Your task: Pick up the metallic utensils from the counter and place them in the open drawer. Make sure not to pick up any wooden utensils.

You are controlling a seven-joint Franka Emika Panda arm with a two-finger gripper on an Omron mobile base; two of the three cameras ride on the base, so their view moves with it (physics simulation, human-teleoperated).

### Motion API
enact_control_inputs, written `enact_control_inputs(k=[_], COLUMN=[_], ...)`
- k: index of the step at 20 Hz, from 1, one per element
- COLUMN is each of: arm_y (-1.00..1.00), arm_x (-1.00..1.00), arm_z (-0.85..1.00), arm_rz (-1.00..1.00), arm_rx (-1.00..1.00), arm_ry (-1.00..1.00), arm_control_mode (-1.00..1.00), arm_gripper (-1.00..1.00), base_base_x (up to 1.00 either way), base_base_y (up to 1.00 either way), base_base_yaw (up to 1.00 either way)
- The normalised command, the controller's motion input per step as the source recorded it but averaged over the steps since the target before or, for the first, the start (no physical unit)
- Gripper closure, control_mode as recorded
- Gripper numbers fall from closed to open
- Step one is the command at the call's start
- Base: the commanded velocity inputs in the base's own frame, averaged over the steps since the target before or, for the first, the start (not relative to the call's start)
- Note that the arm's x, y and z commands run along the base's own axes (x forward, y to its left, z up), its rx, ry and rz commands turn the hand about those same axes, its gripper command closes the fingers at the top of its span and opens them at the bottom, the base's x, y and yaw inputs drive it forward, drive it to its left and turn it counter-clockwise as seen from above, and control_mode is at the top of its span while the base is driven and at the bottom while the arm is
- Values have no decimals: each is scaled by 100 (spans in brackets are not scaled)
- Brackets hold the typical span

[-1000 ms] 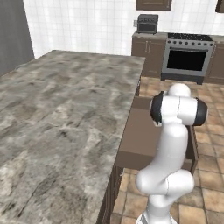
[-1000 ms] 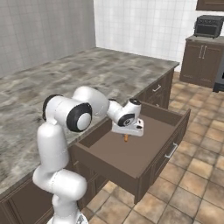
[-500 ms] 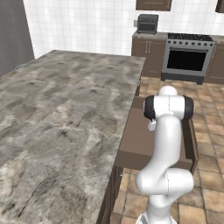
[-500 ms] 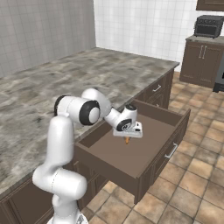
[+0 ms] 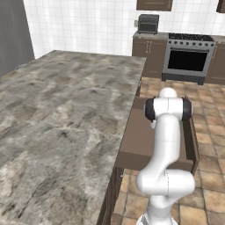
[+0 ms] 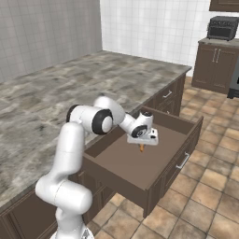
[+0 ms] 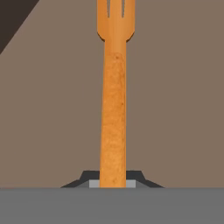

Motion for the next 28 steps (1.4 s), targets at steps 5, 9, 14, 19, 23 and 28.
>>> enact_control_inputs(k=[5,9,14,19,23,28], arm_y=[0,0,0,0,0,0], arm_x=[0,0,0,0,0,0], arm_z=[-52,-80,-34,-1,0,0], arm_rz=[-2,-2,-3,0,0,0], arm_rx=[0,0,0,0,0,0], arm_ry=[0,0,-1,0,0,0], arm_control_mode=[-100,-100,-100,-100,-100,-100], arm_gripper=[100,100,100,100,-100,-100], base_base_x=[0,0,0,0,0,0], base_base_y=[0,0,0,0,0,0], base_base_yaw=[0,0,0,0,0,0])
